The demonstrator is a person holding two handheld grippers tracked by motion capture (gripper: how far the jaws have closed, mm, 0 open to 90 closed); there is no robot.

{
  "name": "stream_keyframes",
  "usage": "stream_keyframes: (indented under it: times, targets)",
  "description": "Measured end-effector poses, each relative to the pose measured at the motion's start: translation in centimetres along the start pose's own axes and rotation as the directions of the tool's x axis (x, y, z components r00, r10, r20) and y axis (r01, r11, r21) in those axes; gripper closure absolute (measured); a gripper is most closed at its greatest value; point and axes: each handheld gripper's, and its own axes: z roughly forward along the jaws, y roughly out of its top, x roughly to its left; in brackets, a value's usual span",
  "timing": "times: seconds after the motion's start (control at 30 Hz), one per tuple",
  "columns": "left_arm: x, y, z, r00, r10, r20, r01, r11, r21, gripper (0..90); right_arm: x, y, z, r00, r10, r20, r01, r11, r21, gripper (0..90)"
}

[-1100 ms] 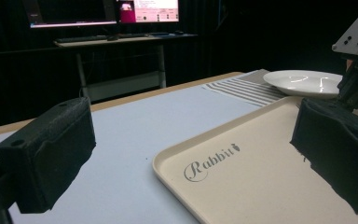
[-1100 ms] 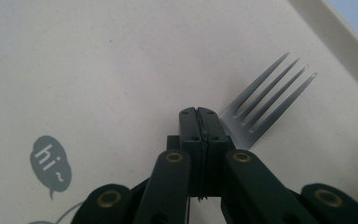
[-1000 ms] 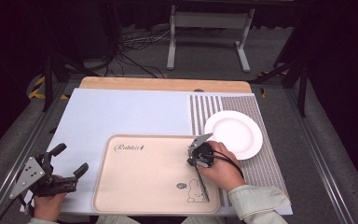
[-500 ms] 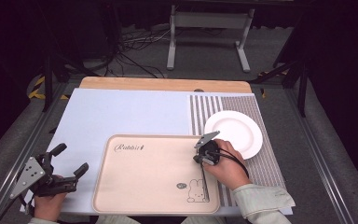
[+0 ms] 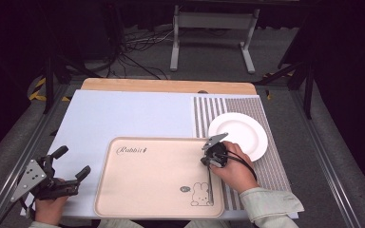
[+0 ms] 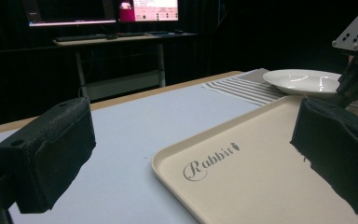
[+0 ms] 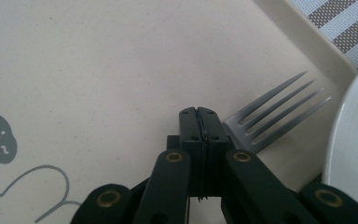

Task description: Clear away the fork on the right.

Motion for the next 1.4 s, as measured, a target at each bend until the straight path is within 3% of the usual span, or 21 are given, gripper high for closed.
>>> stream_keyframes:
  times: [0.2,0.23,0.27,0.4,0.5,0.53,0.63,0.67,0.83,0.9,0.93,0.97,1.1,1.13,1.3,1.33,1.37,1.4]
  targets:
    - [0.0,0.0,0.0,1.0,0.0,0.0,0.0,1.0,0.001,0.2,0.0,0.0,-0.2,0.9998,0.014,-0.01,-0.015,1.0,-0.024,82.3]
    - [0.0,0.0,0.0,1.0,0.001,0.0,-0.001,1.0,0.0,0.2,0.1,0.1,-0.5,0.9999,0.012,-0.012,-0.012,0.999,-0.044,76.7]
    - [0.0,0.0,0.0,1.0,0.002,-0.001,-0.002,1.0,0.0,0.2,0.3,0.4,-1.2,0.9997,0.015,-0.02,-0.017,0.994,-0.108,58.3]
    - [0.0,0.0,-0.1,1.0,0.0,-0.003,0.0,1.0,0.001,0.2,0.9,1.0,-2.5,0.9995,-0.008,-0.031,0.001,0.975,-0.221,26.0]
    - [0.0,0.0,-0.2,1.0,-0.001,-0.004,0.001,1.0,-0.002,0.2,1.2,1.3,-3.6,0.9981,-0.037,-0.05,0.023,0.964,-0.264,19.6]
    - [0.0,0.0,-0.1,1.0,-0.003,-0.004,0.003,1.0,-0.003,0.2,1.3,1.4,-4.0,0.9978,-0.052,-0.042,0.037,0.956,-0.292,16.7]
    - [-0.1,0.0,-0.1,1.0,0.0,-0.002,0.0,1.0,-0.001,0.2,1.3,1.3,-5.0,0.9964,-0.081,-0.022,0.07,0.942,-0.328,16.5]
    - [-0.1,0.1,0.0,1.0,0.002,-0.001,-0.002,1.0,0.0,0.2,1.3,1.3,-5.0,0.9964,-0.081,-0.022,0.07,0.942,-0.328,16.5]
    - [-0.1,0.0,-0.1,1.0,0.0,-0.005,0.0,1.0,0.001,0.2,1.1,0.7,-7.2,0.9942,-0.107,0.012,0.102,0.907,-0.41,16.1]
    - [-0.1,0.0,-0.1,1.0,-0.003,-0.006,0.003,1.0,-0.001,0.2,1.0,0.3,-7.9,0.9945,-0.102,0.023,0.102,0.891,-0.442,15.0]
    - [-0.1,0.0,-0.1,1.0,-0.003,-0.006,0.003,1.0,-0.001,0.2,1.0,0.3,-7.9,0.9945,-0.102,0.023,0.102,0.891,-0.442,15.0]
    - [-0.1,0.0,-0.1,1.0,0.001,-0.008,-0.001,1.0,0.0,0.2,0.8,-0.3,-8.5,0.9956,-0.091,0.02,0.09,0.877,-0.471,14.4]
    - [-0.2,0.0,-0.1,1.0,0.001,-0.007,-0.001,1.0,0.0,0.2,0.4,-1.5,-9.4,0.9967,-0.076,0.028,0.08,0.855,-0.513,14.4]
    - [-0.1,0.0,-0.1,1.0,0.0,-0.008,0.0,1.0,0.0,0.2,0.3,-2.0,-9.6,0.9969,-0.073,0.03,0.078,0.844,-0.531,14.4]
    - [-0.2,0.0,-0.1,1.0,0.002,-0.007,-0.002,1.0,0.0,0.2,-0.2,-3.7,-10.5,0.9978,-0.05,0.044,0.066,0.813,-0.578,13.9]
    - [-0.2,0.0,-0.1,1.0,0.002,-0.007,-0.002,1.0,0.0,0.2,-0.4,-4.3,-10.7,0.998,-0.044,0.046,0.063,0.804,-0.592,13.8]
    - [-0.2,0.0,-0.1,1.0,0.001,-0.005,-0.001,1.0,0.001,0.2,-0.4,-4.3,-10.7,0.998,-0.044,0.046,0.063,0.804,-0.592,13.8]
    - [-0.2,0.0,-0.1,1.0,0.002,-0.005,-0.002,1.0,0.003,0.2,-0.5,-4.7,-10.8,0.998,-0.04,0.048,0.061,0.796,-0.602,13.7]
